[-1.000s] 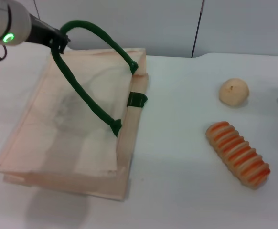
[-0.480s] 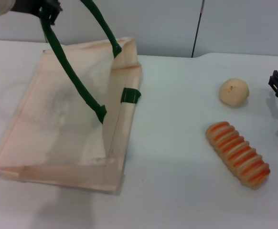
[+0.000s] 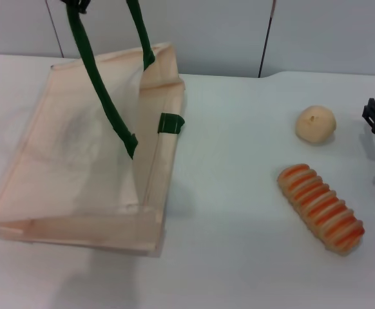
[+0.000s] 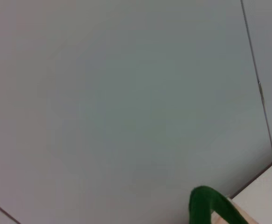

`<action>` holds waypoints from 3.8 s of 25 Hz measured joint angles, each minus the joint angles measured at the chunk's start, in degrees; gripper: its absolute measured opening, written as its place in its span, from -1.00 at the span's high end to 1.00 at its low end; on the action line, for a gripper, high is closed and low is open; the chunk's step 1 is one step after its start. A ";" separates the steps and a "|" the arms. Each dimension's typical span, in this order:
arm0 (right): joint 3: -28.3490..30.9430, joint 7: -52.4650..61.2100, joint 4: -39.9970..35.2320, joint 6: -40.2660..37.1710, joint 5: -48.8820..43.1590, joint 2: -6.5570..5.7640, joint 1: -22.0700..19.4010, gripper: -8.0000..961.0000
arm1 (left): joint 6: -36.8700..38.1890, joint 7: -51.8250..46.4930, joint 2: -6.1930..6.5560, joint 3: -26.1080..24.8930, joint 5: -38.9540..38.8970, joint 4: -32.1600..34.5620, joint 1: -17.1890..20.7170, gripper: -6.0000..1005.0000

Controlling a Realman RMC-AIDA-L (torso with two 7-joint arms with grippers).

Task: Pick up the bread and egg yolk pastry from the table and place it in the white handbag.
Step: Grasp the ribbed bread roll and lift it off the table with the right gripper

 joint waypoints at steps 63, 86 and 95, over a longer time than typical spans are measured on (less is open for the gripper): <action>5.43 -26.33 -25.53 -5.37 0.25 -0.62 -8.79 -0.71 | -1.80 5.68 0.00 1.11 -10.67 0.30 -3.97 0.74; 31.66 -47.09 -35.42 -43.56 -0.60 -0.82 -13.79 -0.71 | -1.78 6.51 0.09 0.98 -10.51 -0.01 -3.50 0.74; 39.91 -45.77 -37.74 -57.72 -9.52 -0.62 -14.80 -0.70 | -1.68 6.52 0.11 0.91 -10.39 -0.03 -3.20 0.74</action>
